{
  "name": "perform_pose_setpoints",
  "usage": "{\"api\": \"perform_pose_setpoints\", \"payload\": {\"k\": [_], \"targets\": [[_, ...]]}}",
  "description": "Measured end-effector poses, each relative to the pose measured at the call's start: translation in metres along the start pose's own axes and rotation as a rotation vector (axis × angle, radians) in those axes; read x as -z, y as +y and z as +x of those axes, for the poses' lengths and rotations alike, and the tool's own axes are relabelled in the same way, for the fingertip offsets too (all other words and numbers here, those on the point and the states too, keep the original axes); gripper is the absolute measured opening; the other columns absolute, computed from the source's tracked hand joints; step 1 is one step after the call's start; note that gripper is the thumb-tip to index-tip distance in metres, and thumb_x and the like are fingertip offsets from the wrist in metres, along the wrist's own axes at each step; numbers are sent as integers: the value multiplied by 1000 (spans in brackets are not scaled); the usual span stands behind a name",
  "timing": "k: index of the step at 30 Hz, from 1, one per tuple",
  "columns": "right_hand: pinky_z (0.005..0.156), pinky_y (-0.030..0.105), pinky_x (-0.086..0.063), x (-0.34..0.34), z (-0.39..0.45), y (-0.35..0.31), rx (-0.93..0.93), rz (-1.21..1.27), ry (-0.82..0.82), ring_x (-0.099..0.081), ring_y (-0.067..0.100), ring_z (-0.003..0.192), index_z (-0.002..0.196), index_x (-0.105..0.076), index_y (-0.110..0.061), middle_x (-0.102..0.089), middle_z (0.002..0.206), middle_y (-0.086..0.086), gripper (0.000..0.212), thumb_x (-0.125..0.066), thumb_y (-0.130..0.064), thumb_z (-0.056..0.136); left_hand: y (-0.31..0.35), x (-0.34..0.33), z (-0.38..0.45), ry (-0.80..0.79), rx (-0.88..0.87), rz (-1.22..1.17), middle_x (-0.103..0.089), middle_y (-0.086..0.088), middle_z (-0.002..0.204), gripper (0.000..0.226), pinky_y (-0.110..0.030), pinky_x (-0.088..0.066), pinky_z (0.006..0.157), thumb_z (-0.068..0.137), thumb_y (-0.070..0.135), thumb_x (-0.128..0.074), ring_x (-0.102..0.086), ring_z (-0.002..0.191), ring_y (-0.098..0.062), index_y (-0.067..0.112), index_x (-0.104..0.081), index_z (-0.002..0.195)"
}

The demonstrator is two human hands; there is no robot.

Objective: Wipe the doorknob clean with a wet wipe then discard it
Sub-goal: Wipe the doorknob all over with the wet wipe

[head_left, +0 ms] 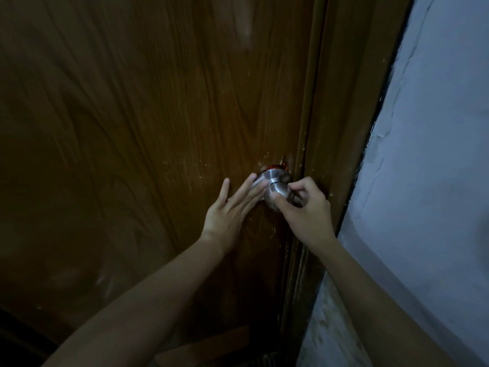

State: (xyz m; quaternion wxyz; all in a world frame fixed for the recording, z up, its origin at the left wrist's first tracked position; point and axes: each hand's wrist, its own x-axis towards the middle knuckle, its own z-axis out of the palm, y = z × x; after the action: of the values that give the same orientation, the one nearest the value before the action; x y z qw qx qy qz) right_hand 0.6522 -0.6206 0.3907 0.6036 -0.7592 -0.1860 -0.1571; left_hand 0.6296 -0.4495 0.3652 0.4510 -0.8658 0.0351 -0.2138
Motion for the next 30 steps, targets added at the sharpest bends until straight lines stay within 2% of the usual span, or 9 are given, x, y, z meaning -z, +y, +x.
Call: {"api": "perform_pose_setpoints", "payload": {"k": [2, 8, 11, 14, 17, 20, 24, 27, 30], "targets": [[57, 3, -45, 0, 0, -1, -9, 4, -6, -58, -14, 72, 94, -56, -11, -61, 81, -13, 24, -70, -22, 79, -8, 6, 6, 66, 33, 14, 47, -18, 139, 113, -59, 15, 103, 74, 59, -48, 21, 138, -23, 10, 32, 137], [58, 5, -46, 0, -1, -1, -22, 6, -5, -60, -7, 71, 91, -55, -10, -64, 80, -6, 23, -71, -20, 78, -14, 21, 20, 146, -43, 78, 15, -2, 156, 99, -56, 11, 106, 78, 55, -45, 15, 140, -20, 14, 15, 145], [59, 5, -47, 1, 0, -1, -49, 7, -19, -60, -9, 73, 93, -56, -11, -65, 83, -5, 24, -70, -22, 78, -26, 20, 16, 156, -118, 162, 26, -8, 150, 99, -57, 14, 103, 82, 55, -43, 23, 137, -26, 11, 22, 142], [57, 4, -46, 1, -1, -4, -61, 6, -11, -59, -12, 71, 92, -56, -12, -63, 80, -10, 23, -70, -24, 78, -30, 17, 8, 66, -145, 159, 40, -16, 143, 101, -60, 22, 99, 84, 53, -44, 31, 131, -33, 9, 29, 138], [64, 8, -50, 0, -4, -6, -123, 70, -8, -63, -3, 82, 94, -57, -17, -67, 89, -3, 20, -69, -23, 79, -18, 13, -1, -76, -116, -108, 56, -14, 131, 110, -60, 24, 103, 82, 55, -48, 39, 128, -32, 10, 38, 133], [84, 25, -53, 1, -10, -6, -405, 435, 1, -64, 12, 98, 106, -58, -16, -67, 107, 8, 21, -59, -24, 88, 0, 25, -4, -241, -74, -492, 57, -6, 130, 109, -56, 20, 105, 82, 49, -50, 45, 124, -31, 13, 41, 130], [101, 44, -37, -2, -17, -6, -867, 1032, -53, -52, 35, 117, 124, -45, 3, -57, 119, 27, 51, -33, -38, 97, 13, 48, -4, -338, 83, -915, 49, 3, 139, 102, -57, 2, 113, 82, 36, -56, 28, 138, -32, 18, 25, 141], [110, 48, -24, -7, -19, -7, -954, 1118, -112, -37, 35, 131, 133, -37, 2, -41, 139, 26, 62, -23, -45, 96, 14, 56, -4, -389, 84, -1056, 43, 4, 145, 104, -56, -2, 113, 81, 28, -57, 22, 139, -33, 21, 27, 141], [114, 48, -11, -10, -16, -7, -985, 1218, -185, -23, 33, 138, 139, -28, -3, -29, 148, 22, 66, -20, -49, 93, 8, 53, -8, -412, 19, -1089, 42, 5, 146, 104, -54, -1, 113, 81, 24, -57, 22, 139, -33, 22, 30, 139]]}}
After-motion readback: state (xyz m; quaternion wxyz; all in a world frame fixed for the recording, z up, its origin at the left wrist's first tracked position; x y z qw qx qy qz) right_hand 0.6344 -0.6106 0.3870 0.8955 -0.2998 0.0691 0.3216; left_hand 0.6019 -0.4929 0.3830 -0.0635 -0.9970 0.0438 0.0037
